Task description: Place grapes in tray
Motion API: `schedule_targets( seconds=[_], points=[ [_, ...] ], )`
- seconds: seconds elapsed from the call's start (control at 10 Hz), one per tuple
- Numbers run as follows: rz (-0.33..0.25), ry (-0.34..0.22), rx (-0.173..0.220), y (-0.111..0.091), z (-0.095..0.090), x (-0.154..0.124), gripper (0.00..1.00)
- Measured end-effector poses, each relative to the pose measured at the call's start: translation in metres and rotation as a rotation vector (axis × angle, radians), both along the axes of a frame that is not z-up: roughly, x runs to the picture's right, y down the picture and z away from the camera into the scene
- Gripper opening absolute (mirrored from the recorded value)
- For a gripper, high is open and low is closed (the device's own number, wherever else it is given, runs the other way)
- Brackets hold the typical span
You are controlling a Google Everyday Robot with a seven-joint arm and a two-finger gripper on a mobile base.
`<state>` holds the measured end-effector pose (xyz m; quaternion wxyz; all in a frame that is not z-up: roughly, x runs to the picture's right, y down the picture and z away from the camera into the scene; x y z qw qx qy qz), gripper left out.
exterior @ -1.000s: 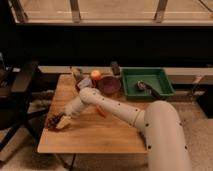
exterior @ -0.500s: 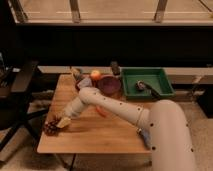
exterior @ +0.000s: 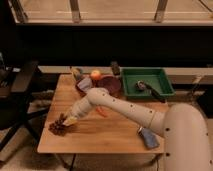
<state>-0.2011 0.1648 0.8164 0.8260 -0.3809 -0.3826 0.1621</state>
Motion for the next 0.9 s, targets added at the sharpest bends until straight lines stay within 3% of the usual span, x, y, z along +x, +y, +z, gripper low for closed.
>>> schedule_targets(
  seconds=[0.4, 0.9],
  points=[
    [0.105, 0.073, 0.003, -0.008, -0.013, 0.06, 0.0],
    [0.233, 0.196, -0.042, -0.006, -0.018, 0.148, 0.0]
  ],
)
